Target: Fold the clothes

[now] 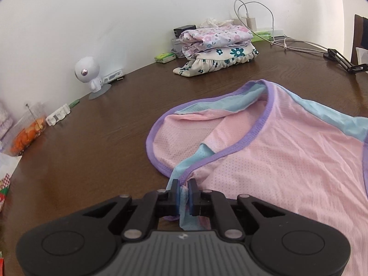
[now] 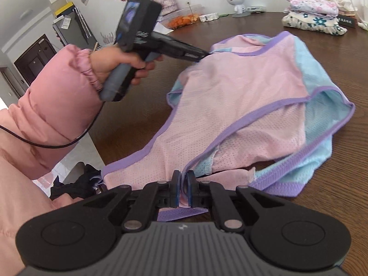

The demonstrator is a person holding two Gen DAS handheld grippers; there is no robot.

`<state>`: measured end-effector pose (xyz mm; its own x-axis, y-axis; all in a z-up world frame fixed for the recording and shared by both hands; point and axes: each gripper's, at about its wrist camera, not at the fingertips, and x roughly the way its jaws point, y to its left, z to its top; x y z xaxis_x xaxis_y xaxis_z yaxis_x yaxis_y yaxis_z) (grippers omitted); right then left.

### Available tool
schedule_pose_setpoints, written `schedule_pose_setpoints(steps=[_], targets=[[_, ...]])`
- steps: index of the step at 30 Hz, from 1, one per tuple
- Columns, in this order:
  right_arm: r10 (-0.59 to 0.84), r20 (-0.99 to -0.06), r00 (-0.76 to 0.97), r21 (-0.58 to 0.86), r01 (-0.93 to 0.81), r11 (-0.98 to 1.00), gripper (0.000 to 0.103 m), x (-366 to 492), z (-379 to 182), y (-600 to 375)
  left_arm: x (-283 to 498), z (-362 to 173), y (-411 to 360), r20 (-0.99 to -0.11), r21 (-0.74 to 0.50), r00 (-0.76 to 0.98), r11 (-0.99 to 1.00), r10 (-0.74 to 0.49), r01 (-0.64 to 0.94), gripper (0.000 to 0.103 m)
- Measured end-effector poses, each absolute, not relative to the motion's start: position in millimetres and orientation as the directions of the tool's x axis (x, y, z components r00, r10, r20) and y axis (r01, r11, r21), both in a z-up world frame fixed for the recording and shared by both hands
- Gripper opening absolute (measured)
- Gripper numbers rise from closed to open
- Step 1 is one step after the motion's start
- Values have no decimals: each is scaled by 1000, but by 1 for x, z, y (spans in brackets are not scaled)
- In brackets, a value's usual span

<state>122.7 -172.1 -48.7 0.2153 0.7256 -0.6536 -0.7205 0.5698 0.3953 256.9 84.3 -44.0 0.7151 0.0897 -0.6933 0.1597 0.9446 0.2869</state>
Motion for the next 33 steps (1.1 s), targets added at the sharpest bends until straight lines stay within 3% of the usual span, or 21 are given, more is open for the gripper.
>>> schedule_pose_setpoints(steps=[9, 13, 14, 15, 16, 17, 19, 21, 26, 33], targets=[[767, -609, 202, 444, -715, 540, 6, 145, -53, -126, 306, -49, 62, -671, 289, 740, 938, 57, 190, 5], [777, -588, 225, 456, -701, 548, 11, 146, -51, -127, 313, -44, 61, -672, 249, 740, 952, 39, 176, 8], [779, -581, 235, 457, -698, 552, 17, 146, -50, -130, 309, -38, 67, -664, 211, 747, 963, 17, 165, 16], [781, -575, 245, 458, -694, 555, 23, 146, -49, -133, 304, -32, 72, -656, 172, 755, 973, -4, 155, 34], [785, -560, 266, 448, -699, 557, 42, 143, -43, -141, 298, -25, 78, -642, 136, 766, 980, -22, 143, 55], [788, -544, 288, 437, -705, 559, 54, 140, -37, -149, 287, -16, 85, -619, 107, 784, 986, -34, 127, 62], [775, -528, 347, 376, -723, 580, 58, 132, -24, -167, 259, 1, 96, -576, 76, 816, 990, -53, 119, 76], [738, -530, 418, 281, -734, 618, 75, 125, -10, -183, 226, 11, 101, -545, 91, 836, 987, -60, 130, 87], [654, -557, 512, 93, -744, 662, 100, 101, 3, -209, 137, 14, 100, -538, 89, 839, 984, -85, 156, 102], [614, -623, 485, -73, -817, 571, 101, 90, -14, -194, 50, -10, 98, -617, -35, 769, 982, -168, 187, 103]])
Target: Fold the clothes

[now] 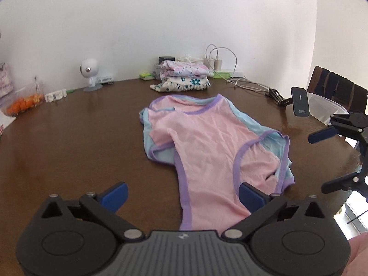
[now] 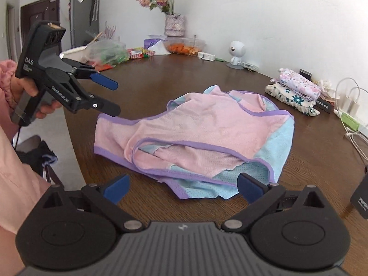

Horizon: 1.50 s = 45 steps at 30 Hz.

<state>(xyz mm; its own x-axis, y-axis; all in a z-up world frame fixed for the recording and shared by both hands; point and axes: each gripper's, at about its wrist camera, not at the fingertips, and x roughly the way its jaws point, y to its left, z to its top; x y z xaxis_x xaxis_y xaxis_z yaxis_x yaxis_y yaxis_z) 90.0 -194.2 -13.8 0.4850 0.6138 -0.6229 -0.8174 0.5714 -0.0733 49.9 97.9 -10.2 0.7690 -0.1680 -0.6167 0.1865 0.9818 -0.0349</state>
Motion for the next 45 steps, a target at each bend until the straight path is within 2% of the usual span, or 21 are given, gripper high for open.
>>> schedule_pose_setpoints(steps=[3, 6, 9, 11, 12, 13, 14, 15, 16, 19, 23, 25, 28, 35, 41, 42, 43, 44, 45], targets=[[585, -668, 459, -184, -864, 468, 92, 92, -25, -167, 40, -19, 102, -637, -88, 747, 980, -191, 176, 99], [561, -711, 424, -232, -895, 382, 79, 100, -33, -144, 36, -24, 106, -648, -109, 735, 979, -199, 170, 84], [557, -738, 381, -217, -915, 339, 62, 112, -35, -130, 37, -29, 108, -663, -115, 721, 979, -201, 167, 66], [557, -756, 342, -178, -928, 328, 41, 120, -36, -126, 40, -33, 108, -676, -121, 707, 978, -207, 171, 60], [557, -765, 323, -158, -933, 323, 33, 124, -36, -124, 42, -35, 108, -681, -130, 700, 976, -217, 176, 51], [566, -764, 308, -128, -933, 336, 18, 127, -34, -125, 44, -37, 109, -683, -146, 692, 972, -233, 184, 37], [576, -763, 295, -96, -932, 349, 11, 131, -32, -127, 46, -38, 109, -683, -161, 686, 968, -250, 192, 28], [586, -760, 281, -64, -930, 363, 9, 135, -30, -128, 47, -38, 110, -678, -174, 685, 964, -266, 201, 13], [596, -757, 268, -32, -926, 375, 7, 139, -28, -130, 49, -38, 110, -673, -188, 683, 959, -282, 211, 12], [657, -708, 258, 81, -895, 438, 7, 149, -13, -145, 59, -29, 109, -636, -216, 699, 945, -326, 245, 10], [780, -596, 189, 363, -803, 472, 7, 172, 3, -175, 82, -7, 118, -574, -257, 739, 935, -352, 246, 9], [808, -559, 185, 432, -767, 475, 7, 179, 6, -185, 100, 7, 123, -537, -280, 759, 927, -368, 251, 8], [787, -566, 243, 458, -702, 546, 7, 197, 1, -194, 132, 22, 121, -518, -267, 774, 929, -363, 256, 8], [707, -624, 332, 474, -558, 681, 7, 249, -31, -199, 215, -11, 99, -653, -247, 689, 948, -316, 201, 8], [704, -635, 319, 524, -492, 696, 9, 266, -55, -207, 238, -35, 100, -689, -291, 647, 942, -326, 165, 9], [707, -633, 317, 531, -487, 694, 10, 267, -57, -209, 239, -36, 100, -690, -296, 646, 942, -327, 161, 10], [710, -630, 315, 537, -483, 691, 15, 268, -59, -210, 240, -37, 101, -690, -298, 647, 941, -326, 157, 15], [721, -618, 315, 552, -479, 683, 28, 268, -59, -213, 239, -37, 103, -687, -301, 650, 942, -324, 151, 21], [732, -604, 315, 568, -474, 673, 32, 267, -60, -217, 236, -35, 104, -683, -303, 657, 942, -318, 142, 33]])
